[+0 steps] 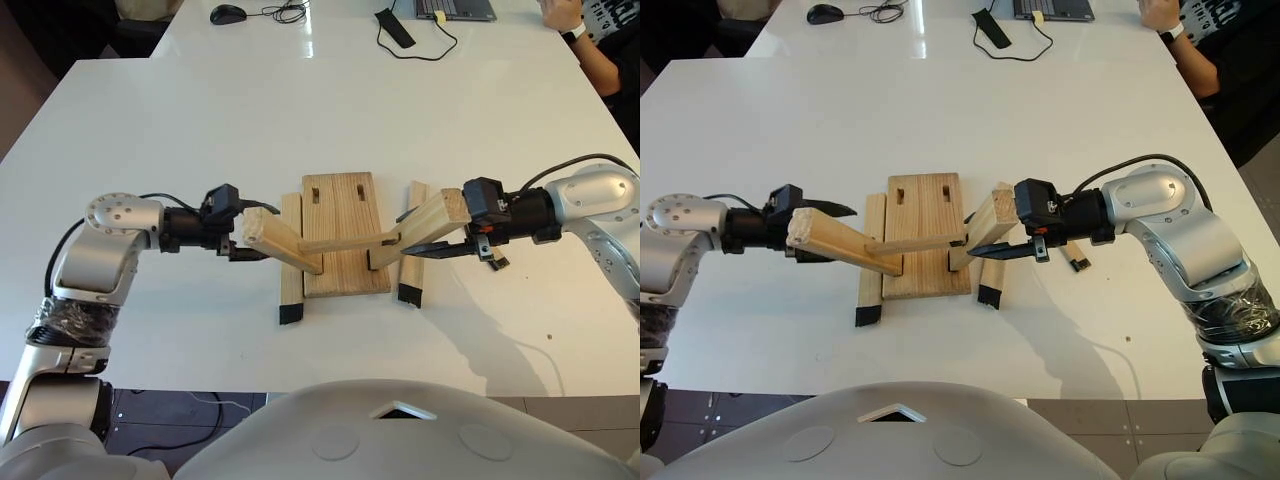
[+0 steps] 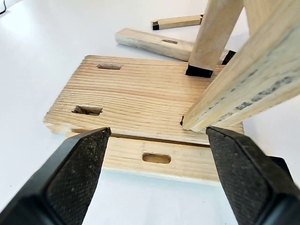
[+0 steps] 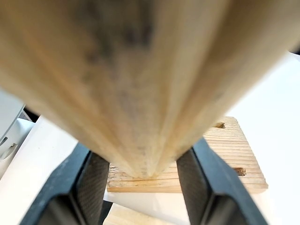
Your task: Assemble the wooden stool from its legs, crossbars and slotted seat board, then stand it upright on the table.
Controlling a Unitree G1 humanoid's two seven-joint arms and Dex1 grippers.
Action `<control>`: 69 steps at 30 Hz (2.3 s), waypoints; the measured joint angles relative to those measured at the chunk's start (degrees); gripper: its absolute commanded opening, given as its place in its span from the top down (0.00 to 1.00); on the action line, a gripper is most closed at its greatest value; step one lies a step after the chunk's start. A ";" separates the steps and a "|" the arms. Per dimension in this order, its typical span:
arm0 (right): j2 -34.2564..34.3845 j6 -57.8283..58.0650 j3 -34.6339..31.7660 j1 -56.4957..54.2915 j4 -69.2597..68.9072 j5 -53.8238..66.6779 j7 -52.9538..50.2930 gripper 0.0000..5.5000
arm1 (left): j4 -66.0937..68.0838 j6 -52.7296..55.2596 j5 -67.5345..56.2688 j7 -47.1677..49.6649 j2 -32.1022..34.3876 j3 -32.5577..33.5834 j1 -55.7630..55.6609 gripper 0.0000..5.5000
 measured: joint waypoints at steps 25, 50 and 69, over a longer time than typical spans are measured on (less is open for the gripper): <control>3.47 -0.93 4.29 -6.46 4.83 -2.87 2.25 0.64 | -1.66 11.54 -5.50 -9.82 -12.71 -7.50 -30.31 0.31; 4.01 -0.95 4.77 -6.60 5.07 -3.86 1.79 0.64 | 11.17 5.77 1.66 -4.86 -19.38 -15.13 -25.63 0.31; 2.34 -0.60 0.19 -0.27 0.23 -2.61 -1.63 0.64 | 17.93 -27.48 13.64 -2.90 5.11 0.39 -8.93 0.31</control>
